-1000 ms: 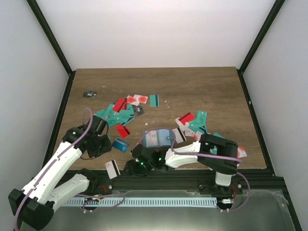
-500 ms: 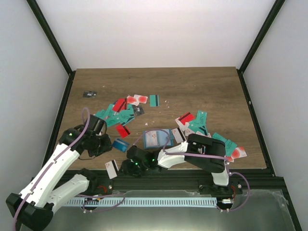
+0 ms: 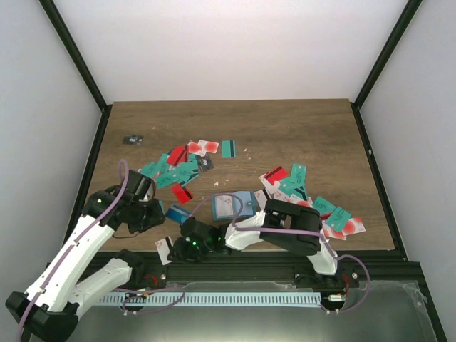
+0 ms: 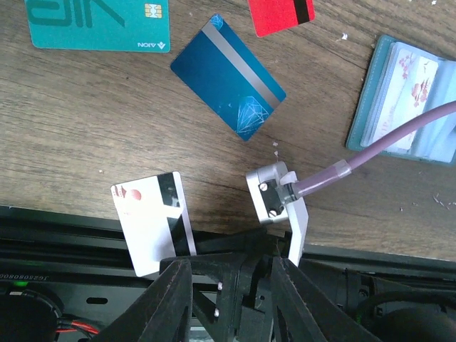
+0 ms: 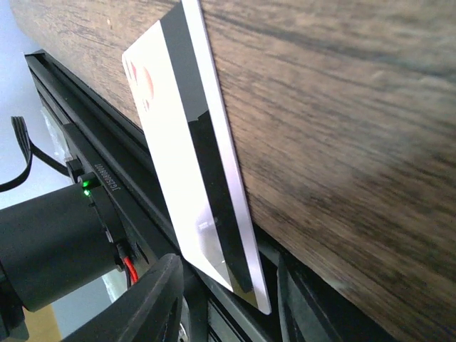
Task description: Put the credit cards into the card holder
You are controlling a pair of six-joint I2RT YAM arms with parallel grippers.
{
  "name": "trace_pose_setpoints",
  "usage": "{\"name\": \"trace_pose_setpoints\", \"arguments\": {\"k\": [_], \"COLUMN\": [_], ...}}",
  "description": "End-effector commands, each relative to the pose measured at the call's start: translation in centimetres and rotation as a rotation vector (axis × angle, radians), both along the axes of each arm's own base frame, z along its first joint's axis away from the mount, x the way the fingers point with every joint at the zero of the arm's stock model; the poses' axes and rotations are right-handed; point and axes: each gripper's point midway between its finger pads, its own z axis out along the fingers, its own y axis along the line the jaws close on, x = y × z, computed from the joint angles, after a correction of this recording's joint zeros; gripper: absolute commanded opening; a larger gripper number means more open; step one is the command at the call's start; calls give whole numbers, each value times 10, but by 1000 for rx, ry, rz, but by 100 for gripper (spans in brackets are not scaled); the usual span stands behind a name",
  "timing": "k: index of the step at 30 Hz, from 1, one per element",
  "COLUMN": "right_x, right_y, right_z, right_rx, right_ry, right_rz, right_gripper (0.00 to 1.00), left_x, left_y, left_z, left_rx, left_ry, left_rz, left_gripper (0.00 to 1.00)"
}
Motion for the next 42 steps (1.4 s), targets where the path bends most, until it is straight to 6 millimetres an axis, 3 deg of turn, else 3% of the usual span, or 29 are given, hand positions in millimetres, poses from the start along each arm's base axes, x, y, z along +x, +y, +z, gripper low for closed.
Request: {"name": "trace_pose_setpoints", "arguments": {"k": [1,9,13,18,23,27,34,42], "right_x": [5,6,7,17,35,65,116,172], "right_y": [2,1,4,3,-8,-36,-111,-187], "right_z": [-15,-24,-16,15,65,94,146,189], "right_rx": [-43,-58,-37,54,143,117,154,258], "right_ry": [3,40,42,37,-35,-70,-152,-204], "right_rz": [-38,-80,-78,-49,-17,-109,-293,-428], "right_gripper": [37,17,4,1,1,1,1,1], "left_x": [-5,-8,-6,2,19,30,53,73], "left_y": [1,3,2,-5,-13,-32,-72,-126], "left_z": [8,6,8,22,61,82,112,117], "left_rx": [-5,9,5,-19,-39,-122,-308,-609], "left_ry": [-8,-4,-14,-52,-158,-212,-318,-313], "left_rz": [-17,-29,-39,-61,-117,-176,-250,-314], "left_gripper": [33,33,33,33,33,36,42,45]}}
